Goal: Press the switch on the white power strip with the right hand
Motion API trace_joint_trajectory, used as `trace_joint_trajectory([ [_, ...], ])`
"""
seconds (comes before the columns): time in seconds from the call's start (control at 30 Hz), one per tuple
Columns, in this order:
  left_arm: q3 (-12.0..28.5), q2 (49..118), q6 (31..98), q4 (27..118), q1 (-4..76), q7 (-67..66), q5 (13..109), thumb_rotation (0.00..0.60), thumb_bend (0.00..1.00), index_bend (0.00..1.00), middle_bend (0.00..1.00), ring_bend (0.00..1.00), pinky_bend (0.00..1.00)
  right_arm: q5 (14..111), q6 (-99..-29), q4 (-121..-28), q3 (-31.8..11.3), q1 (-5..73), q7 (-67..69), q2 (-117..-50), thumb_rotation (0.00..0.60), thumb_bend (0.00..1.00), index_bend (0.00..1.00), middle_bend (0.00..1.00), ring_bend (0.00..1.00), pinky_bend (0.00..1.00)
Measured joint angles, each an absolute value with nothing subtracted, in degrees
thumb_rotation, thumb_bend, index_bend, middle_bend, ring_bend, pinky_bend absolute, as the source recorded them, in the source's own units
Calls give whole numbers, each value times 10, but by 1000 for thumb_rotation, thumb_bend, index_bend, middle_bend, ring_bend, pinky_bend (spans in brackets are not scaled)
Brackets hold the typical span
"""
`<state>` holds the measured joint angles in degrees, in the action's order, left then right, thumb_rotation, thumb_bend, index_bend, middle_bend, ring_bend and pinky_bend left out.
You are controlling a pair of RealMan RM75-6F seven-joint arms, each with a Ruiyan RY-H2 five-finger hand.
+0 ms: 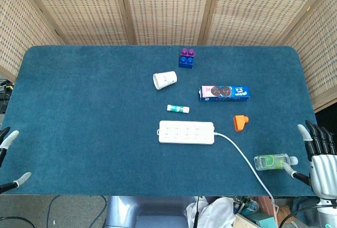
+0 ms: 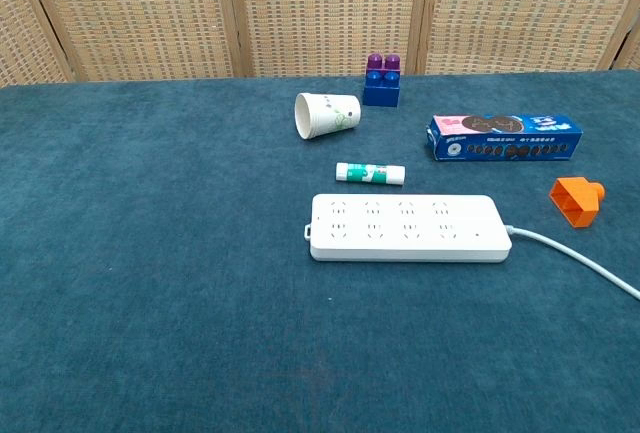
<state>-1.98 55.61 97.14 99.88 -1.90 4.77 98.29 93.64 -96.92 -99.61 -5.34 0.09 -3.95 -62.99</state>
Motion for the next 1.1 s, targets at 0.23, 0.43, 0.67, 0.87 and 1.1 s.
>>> trace_joint_trajectory([
  [0.23, -19, 555, 971, 999, -19, 50, 981, 600, 0, 0, 0, 0, 0, 936, -979, -997, -59, -1, -35, -642, 600, 0, 0, 0, 0, 0],
  [0.43, -18, 558, 973, 997, -20, 44, 984, 600, 0, 0, 0, 0, 0, 937, -969, -995, -60, 8, -18, -644, 600, 267, 0, 506, 544, 612],
  [0.67, -10, 562, 955, 1005, -13, 25, 966, 600, 0, 0, 0, 0, 0, 951, -905, -985, -61, 50, 21, -647, 600, 916, 7, 779, 876, 1000],
  [0.87, -3, 565, 942, 1015, -7, 8, 949, 600, 0, 0, 0, 0, 0, 939, -773, -988, -60, 116, 34, -642, 600, 976, 140, 787, 882, 1000],
  [1.1, 1, 567, 924, 1020, 0, -4, 932, 600, 0, 0, 0, 0, 0, 876, -612, -985, -64, 201, -12, -666, 600, 989, 142, 788, 882, 1000],
])
